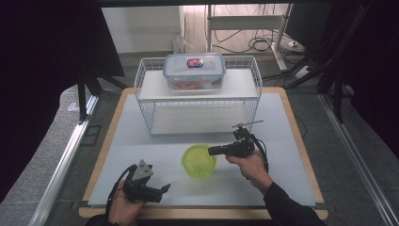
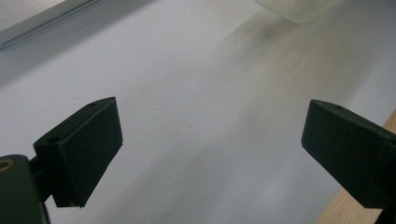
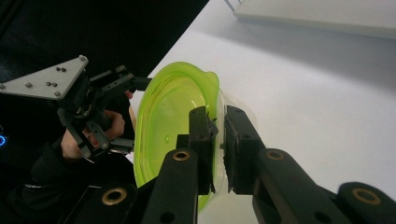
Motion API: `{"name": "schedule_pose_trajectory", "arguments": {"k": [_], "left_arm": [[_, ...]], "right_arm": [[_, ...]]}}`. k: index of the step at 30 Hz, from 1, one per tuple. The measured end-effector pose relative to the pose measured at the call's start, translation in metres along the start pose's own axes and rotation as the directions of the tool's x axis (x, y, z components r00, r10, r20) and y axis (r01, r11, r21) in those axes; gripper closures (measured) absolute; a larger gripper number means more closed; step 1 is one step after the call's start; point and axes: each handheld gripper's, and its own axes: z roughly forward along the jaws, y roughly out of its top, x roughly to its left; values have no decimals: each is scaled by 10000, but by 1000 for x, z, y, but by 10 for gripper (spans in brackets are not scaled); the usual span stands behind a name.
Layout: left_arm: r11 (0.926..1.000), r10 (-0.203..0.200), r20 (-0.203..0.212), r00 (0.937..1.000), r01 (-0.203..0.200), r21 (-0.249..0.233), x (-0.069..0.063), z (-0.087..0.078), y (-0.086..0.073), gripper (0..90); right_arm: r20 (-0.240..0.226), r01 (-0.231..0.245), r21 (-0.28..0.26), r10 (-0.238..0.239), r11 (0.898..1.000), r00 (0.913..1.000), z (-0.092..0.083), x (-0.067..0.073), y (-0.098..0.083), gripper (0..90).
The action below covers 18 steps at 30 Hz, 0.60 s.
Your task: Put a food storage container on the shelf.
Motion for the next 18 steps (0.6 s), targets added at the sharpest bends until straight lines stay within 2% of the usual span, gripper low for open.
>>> {"name": "schedule_pose_trajectory", "arguments": {"k": [11,15,18], "left_arm": [[10000,-35,-155,9999,35,-13,1,0,0,27],[9997,-182,85,9998,183,-187,1,-1,0,21],[9995,-230,120,9997,233,-212,2,-2,0,18]], "right_arm": [[-186,-3,-563,-7,9984,9998,-13,3,10,827],[-372,24,-878,-56,9961,9993,-22,7,19,827],[-395,104,-1035,-146,9946,9991,-28,11,26,827]]}}
